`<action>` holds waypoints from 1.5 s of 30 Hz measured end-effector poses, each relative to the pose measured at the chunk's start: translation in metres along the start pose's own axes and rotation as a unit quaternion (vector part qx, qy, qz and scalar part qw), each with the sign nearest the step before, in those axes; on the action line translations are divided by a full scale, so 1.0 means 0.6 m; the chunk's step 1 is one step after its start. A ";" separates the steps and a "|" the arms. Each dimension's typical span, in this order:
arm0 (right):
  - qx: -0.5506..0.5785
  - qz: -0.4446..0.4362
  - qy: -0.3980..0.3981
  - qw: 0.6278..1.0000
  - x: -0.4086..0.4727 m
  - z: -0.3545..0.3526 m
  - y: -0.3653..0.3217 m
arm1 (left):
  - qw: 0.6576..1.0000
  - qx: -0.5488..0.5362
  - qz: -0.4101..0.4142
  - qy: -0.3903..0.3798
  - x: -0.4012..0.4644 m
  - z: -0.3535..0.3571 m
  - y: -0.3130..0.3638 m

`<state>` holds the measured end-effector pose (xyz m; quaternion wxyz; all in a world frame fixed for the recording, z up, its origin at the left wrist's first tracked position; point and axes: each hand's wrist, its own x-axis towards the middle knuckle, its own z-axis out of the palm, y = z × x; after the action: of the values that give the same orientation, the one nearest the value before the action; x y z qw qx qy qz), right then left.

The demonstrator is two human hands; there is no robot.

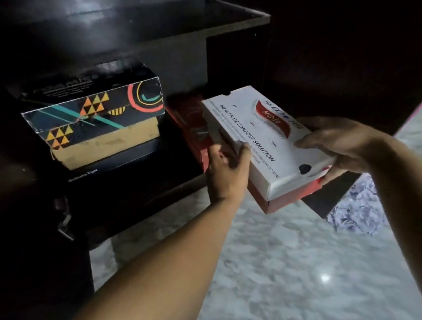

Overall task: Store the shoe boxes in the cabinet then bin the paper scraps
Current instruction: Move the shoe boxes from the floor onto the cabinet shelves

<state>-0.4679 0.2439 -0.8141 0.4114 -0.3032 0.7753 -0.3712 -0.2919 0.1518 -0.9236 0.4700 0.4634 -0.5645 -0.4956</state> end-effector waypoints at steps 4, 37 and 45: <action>0.030 -0.063 0.088 0.994 0.060 0.057 -0.033 | 0.999 0.003 -0.035 0.026 0.059 -0.011 0.018; -0.177 -0.151 0.049 0.971 0.262 0.195 -0.110 | 0.963 0.265 0.032 -0.025 0.244 -0.044 0.013; -0.145 -0.076 0.114 0.980 0.070 0.144 0.116 | 0.823 0.493 0.058 -0.278 0.068 -0.016 -0.119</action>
<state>-0.4249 0.2208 -0.9222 0.2430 -0.3736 0.8372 -0.3170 -0.2837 0.1047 -0.9910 0.0302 0.4423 -0.8661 -0.2311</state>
